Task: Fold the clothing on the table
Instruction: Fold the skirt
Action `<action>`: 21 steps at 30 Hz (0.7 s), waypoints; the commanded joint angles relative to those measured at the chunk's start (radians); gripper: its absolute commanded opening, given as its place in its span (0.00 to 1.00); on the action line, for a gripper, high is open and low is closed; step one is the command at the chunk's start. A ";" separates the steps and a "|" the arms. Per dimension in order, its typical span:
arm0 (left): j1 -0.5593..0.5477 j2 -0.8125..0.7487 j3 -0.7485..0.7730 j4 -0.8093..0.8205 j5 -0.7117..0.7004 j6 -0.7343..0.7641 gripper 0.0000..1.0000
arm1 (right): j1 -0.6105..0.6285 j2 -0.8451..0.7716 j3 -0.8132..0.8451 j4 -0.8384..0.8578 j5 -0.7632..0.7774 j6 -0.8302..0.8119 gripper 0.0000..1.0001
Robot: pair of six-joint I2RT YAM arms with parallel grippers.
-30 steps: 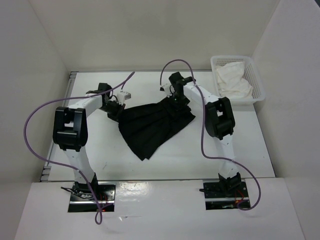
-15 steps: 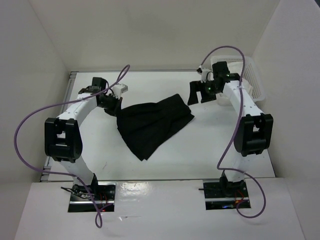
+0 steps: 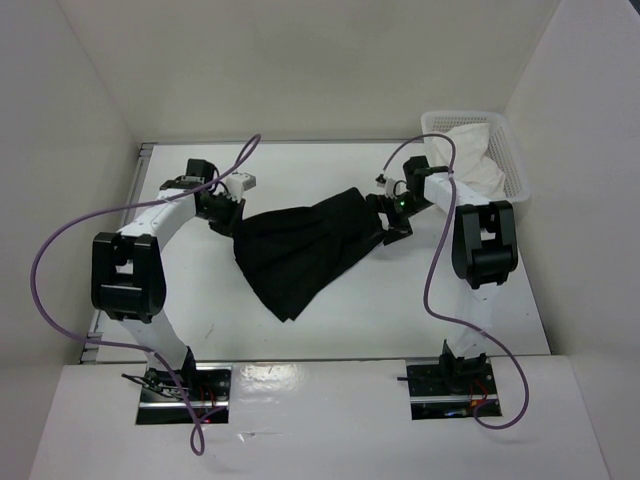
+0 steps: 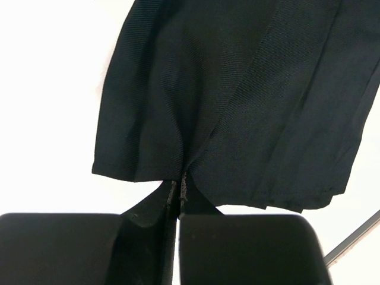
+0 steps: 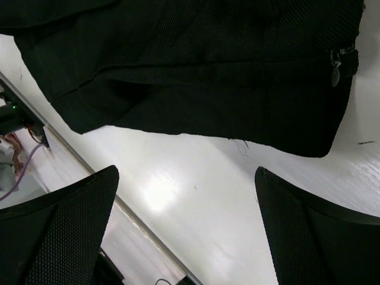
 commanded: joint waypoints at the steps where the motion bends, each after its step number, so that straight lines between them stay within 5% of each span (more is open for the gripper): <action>1: 0.007 0.016 -0.013 0.009 0.016 -0.010 0.00 | 0.004 -0.006 -0.010 0.076 -0.040 0.021 1.00; 14: 0.007 0.034 -0.022 0.018 0.016 -0.010 0.00 | -0.048 -0.102 -0.094 0.237 0.218 0.143 1.00; 21: 0.007 0.025 -0.031 0.018 0.016 -0.010 0.00 | -0.068 -0.093 -0.096 0.283 0.186 0.198 1.00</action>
